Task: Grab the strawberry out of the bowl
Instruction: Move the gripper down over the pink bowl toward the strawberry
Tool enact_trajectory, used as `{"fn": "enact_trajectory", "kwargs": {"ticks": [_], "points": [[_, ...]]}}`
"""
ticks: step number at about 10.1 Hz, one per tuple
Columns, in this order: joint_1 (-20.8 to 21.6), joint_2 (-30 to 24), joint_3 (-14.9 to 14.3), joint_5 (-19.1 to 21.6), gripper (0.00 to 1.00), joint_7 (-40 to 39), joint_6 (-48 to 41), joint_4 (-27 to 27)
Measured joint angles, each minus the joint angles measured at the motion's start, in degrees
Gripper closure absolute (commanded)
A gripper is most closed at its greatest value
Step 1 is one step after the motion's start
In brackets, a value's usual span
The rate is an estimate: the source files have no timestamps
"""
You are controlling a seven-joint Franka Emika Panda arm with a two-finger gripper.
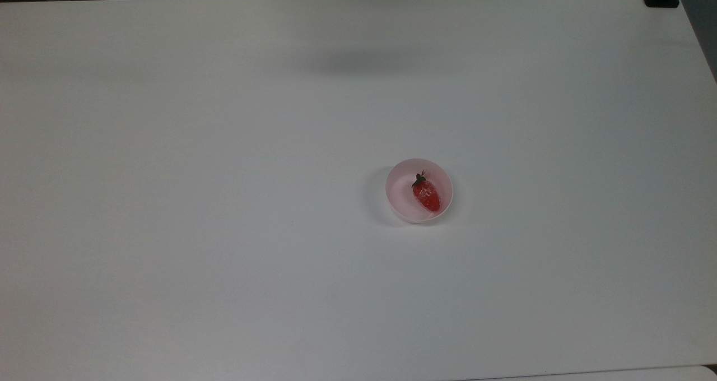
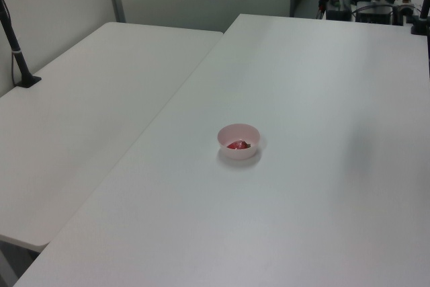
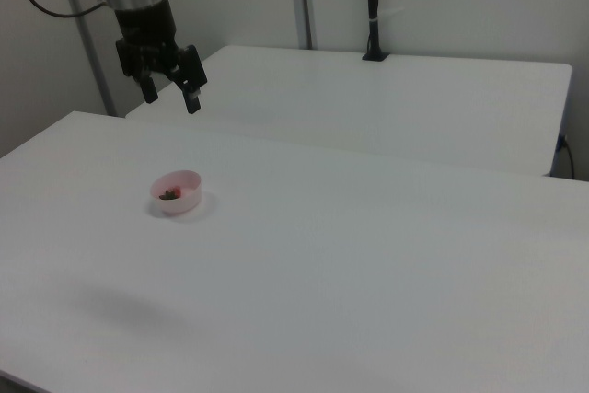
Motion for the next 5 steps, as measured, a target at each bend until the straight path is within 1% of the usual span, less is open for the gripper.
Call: {"fn": "enact_trajectory", "kwargs": {"ticks": [2,3,4,5], "points": [[0.0,0.7,0.0,0.0,0.00,0.0,0.0,-0.7],[0.2,2.3,0.5,0.0,0.00,0.6,0.1,-0.8],[1.1,4.3,1.1,0.0,0.00,4.2,0.7,-0.9],[3.1,6.5,1.5,0.0,0.00,9.2,2.7,-0.9]]}}
